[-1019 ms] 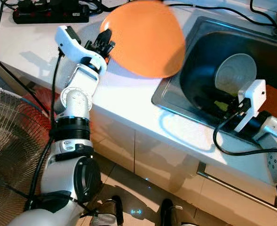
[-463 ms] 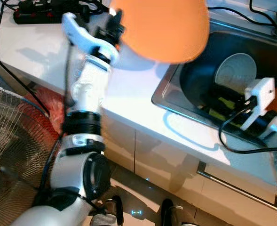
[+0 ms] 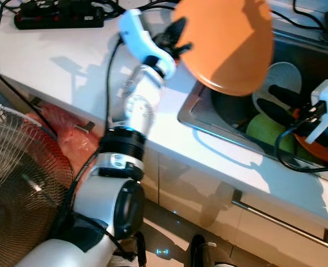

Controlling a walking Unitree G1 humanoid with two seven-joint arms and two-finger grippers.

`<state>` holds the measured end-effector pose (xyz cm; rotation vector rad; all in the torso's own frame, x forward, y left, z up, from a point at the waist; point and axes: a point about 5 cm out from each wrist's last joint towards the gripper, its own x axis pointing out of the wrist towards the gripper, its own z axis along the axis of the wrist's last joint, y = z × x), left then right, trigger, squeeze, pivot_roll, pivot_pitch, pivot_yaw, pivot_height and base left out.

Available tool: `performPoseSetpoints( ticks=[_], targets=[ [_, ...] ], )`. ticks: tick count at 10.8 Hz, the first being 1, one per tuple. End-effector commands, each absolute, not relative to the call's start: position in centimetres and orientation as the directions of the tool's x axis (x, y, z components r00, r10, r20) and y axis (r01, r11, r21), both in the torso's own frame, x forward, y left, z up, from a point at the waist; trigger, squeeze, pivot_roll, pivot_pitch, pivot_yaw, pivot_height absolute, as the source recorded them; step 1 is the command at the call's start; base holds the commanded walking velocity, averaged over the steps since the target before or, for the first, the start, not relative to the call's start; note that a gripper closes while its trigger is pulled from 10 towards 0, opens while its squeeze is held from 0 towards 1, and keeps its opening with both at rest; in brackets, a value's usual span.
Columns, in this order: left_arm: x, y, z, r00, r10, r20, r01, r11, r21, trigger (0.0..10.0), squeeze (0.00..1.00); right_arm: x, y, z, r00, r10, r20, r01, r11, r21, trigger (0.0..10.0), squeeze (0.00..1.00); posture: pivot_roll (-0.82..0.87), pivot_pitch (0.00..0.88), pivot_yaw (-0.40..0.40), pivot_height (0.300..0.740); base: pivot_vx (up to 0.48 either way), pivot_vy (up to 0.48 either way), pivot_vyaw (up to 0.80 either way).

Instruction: Kitchen organization

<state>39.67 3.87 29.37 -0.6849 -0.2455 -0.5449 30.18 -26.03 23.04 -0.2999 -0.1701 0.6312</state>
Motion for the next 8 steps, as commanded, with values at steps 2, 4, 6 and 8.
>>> performPoseSetpoints(
  ticks=[2,4,6,8],
  targets=[
    [39.2,1.9,31.3,0.780,-0.437,0.448,0.619,0.642,-0.451,10.0,0.00,29.2,-27.4,23.7,0.810,0.584,0.052,-0.533,0.771,-0.349,10.0,0.00,-0.09,0.212,0.038,0.740,0.000,0.000,0.00],
    [39.0,0.8,31.3,0.765,-0.465,0.445,0.637,0.647,-0.419,10.0,0.00,28.6,-28.2,23.7,0.823,0.567,0.043,-0.518,0.779,-0.352,10.0,0.00,-0.11,0.209,0.047,0.740,0.000,0.000,0.00],
    [38.9,-0.2,31.0,0.758,-0.486,0.435,0.646,0.652,-0.398,10.0,0.00,28.1,-28.6,23.8,0.834,0.550,0.044,-0.501,0.789,-0.355,10.0,0.00,-0.12,0.207,0.053,0.740,0.000,0.000,0.00],
    [38.4,-2.2,30.4,0.737,-0.543,0.403,0.673,0.648,-0.357,10.0,0.00,27.5,-29.1,23.8,0.845,0.532,0.047,-0.484,0.801,-0.353,10.0,0.00,-0.13,0.211,0.060,0.740,0.000,0.000,0.00]
  ],
)
